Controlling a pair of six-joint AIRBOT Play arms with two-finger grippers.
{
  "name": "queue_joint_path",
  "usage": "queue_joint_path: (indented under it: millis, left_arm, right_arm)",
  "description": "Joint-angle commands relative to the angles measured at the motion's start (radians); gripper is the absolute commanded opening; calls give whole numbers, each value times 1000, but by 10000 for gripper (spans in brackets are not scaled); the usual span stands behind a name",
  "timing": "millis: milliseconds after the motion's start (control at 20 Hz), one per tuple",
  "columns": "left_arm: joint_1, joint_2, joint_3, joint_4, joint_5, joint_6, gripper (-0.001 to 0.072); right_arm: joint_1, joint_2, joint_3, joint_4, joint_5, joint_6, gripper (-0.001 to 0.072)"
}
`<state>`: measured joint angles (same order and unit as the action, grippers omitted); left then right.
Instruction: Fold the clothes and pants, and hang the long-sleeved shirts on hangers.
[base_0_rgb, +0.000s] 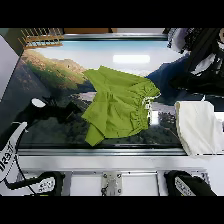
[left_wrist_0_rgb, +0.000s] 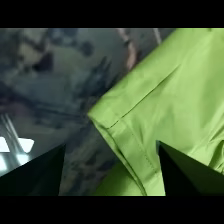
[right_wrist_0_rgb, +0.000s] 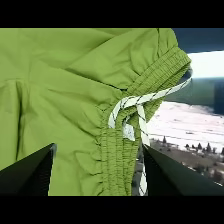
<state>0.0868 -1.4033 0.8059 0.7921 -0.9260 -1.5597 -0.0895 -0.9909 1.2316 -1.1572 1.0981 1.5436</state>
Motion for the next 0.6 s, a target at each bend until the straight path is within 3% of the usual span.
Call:
queue_joint_path:
  millis: [0,300,350,400,450,550]
  left_arm:
    - [-31,-45,-68,-140,56,53,609]
    - [-115,-182,103,-130,56,40,607]
    - [-115,-192,127,-130,51,33,533]
    - [-114,-195,148,-128,48,34,212]
    - [-108,-194,171,-113,49,34,38]
    - [-93,-193,227,-73,9,34,5]
  right_arm:
    - [0,16,-11,39,10,0,585]
    - [0,16,-11,43,10,0,585]
    - [0,16,-11,43,11,0,585]
    - [0,16,-11,43,10,0,585]
    - [0,16,-11,43,10,0,586]
    - [-1,16,-11,43,11,0,586]
